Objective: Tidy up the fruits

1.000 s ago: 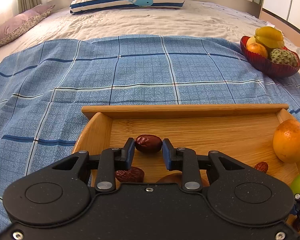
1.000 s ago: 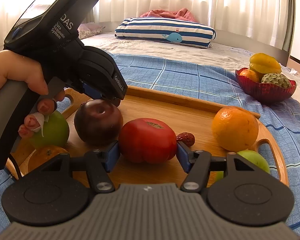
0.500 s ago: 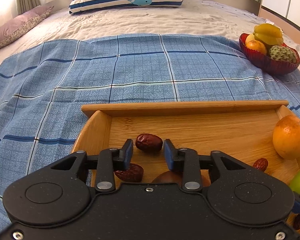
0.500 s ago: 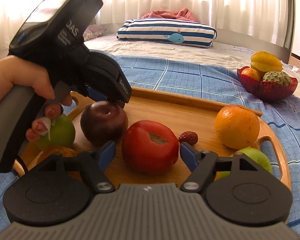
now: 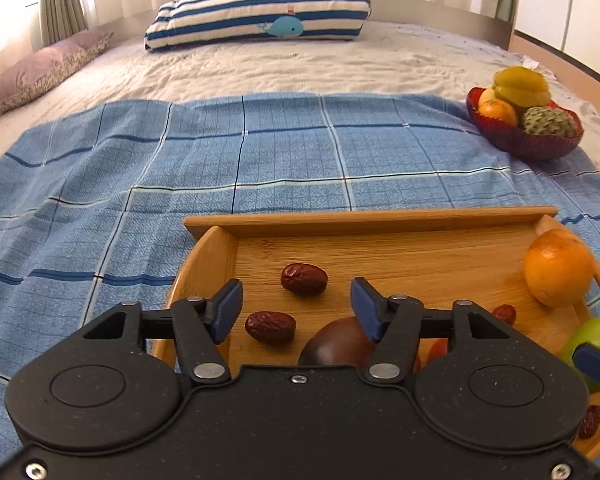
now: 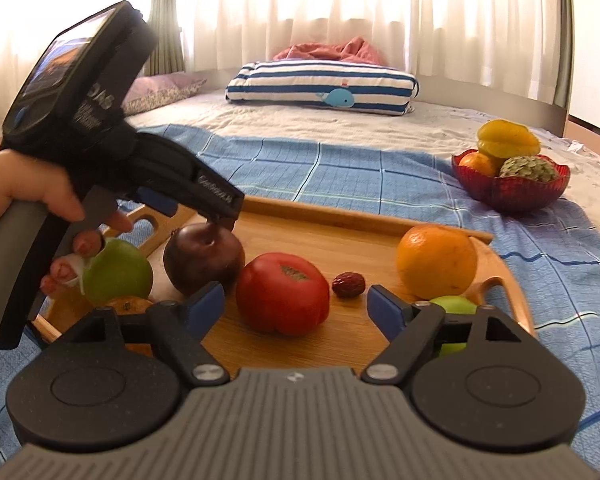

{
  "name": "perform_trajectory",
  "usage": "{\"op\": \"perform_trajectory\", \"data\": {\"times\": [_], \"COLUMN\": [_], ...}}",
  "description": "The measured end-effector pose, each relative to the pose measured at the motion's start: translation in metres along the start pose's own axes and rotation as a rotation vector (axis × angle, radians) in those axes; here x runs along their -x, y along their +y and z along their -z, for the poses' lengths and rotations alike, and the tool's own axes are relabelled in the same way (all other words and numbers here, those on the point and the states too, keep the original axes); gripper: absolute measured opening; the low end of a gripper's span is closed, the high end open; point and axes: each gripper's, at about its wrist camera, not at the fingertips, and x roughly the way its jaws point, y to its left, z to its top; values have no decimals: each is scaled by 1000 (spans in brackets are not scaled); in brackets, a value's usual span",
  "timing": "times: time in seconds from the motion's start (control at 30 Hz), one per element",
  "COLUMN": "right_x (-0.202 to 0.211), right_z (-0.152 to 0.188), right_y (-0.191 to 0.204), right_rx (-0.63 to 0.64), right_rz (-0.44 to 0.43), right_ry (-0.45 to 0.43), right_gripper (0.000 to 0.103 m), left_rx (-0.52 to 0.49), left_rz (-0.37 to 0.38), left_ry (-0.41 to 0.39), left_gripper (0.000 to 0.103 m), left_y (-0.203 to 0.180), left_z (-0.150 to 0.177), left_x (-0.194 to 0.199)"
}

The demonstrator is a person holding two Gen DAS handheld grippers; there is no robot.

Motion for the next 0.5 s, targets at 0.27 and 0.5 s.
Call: {"op": "perform_trajectory", "data": {"times": [0.27,0.5], "right_x": [20,38], "right_z": [5,8], "right_y": [-4,-9], "right_rx": [9,-15], "right_rz": [40,60], "right_ry": [-34,-68], "right_gripper": [90,91], "left_rx": [23,21], "left_rz": [30,30], "left_ry": [-38,-82], "left_gripper": [73,77], "left_y": [3,4], "left_z": [15,41], "left_x": [34,66]}}
